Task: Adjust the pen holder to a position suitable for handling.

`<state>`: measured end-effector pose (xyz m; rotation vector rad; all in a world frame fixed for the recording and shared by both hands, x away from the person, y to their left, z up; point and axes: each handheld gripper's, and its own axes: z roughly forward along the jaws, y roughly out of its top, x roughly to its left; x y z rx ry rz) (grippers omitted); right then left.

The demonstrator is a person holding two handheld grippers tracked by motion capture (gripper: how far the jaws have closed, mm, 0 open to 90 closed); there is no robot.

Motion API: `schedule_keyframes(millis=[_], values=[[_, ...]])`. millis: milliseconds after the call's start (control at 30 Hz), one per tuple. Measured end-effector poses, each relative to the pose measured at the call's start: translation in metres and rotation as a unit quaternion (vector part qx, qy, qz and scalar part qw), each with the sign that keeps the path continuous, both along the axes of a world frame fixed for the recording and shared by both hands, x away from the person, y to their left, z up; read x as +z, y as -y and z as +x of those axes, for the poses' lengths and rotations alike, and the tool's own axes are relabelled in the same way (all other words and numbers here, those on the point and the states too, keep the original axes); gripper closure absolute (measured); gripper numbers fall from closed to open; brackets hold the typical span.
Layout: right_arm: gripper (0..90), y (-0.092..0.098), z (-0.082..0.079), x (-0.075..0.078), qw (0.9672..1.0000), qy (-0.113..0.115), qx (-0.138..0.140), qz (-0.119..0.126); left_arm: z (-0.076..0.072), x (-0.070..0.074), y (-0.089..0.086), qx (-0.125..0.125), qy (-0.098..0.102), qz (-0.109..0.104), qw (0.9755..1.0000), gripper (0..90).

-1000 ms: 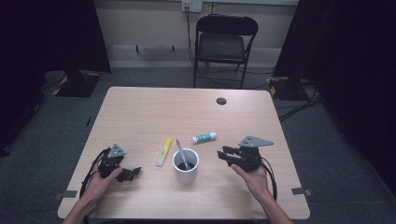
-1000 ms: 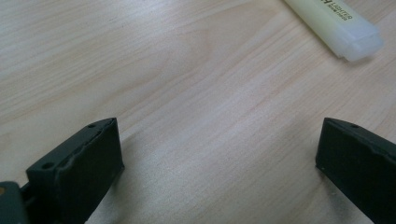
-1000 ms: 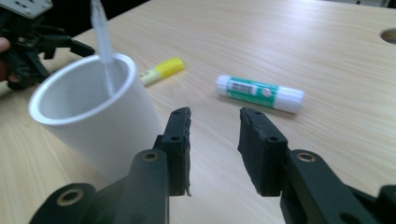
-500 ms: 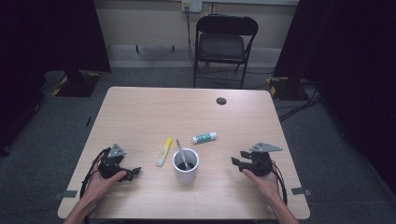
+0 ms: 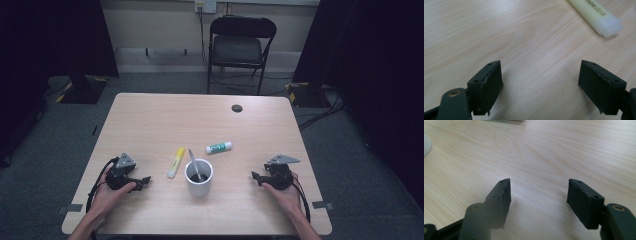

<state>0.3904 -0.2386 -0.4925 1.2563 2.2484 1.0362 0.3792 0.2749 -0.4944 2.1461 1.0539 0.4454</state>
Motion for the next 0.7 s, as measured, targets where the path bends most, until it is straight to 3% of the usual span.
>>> schedule_keyframes(millis=[67, 133, 200, 367, 567, 700], values=[[32.0, -0.001, 0.001, -0.002, 0.9999, -0.003, -0.001, -0.014, -0.001, 0.002, 0.002, -0.004, 0.005, -0.003, 1.0, 20.2], [29.5, 0.0, 0.002, -0.002, 0.9999, -0.007, -0.001, -0.012, -0.001, 0.002, 0.004, -0.01, 0.001, -0.013, 0.9999, 20.5], [26.9, -0.001, 0.002, -0.003, 0.9999, -0.004, -0.003, -0.016, -0.002, 0.002, 0.005, -0.015, 0.001, -0.006, 0.9999, 20.1], [23.6, -0.003, 0.001, -0.007, 0.9997, 0.012, -0.003, -0.019, -0.002, 0.008, 0.011, -0.021, -0.006, -0.021, 0.9995, 20.9], [23.6, -0.003, 0.0, -0.007, 0.9997, 0.013, -0.005, -0.02, -0.002, 0.022, 0.02, -0.025, 0.012, -0.031, 0.9991, 26.1], [23.6, -0.003, 0.0, -0.007, 0.9997, 0.013, -0.005, -0.02, 0.001, 0.026, 0.028, -0.038, 0.01, -0.019, 0.999, 29.0]])
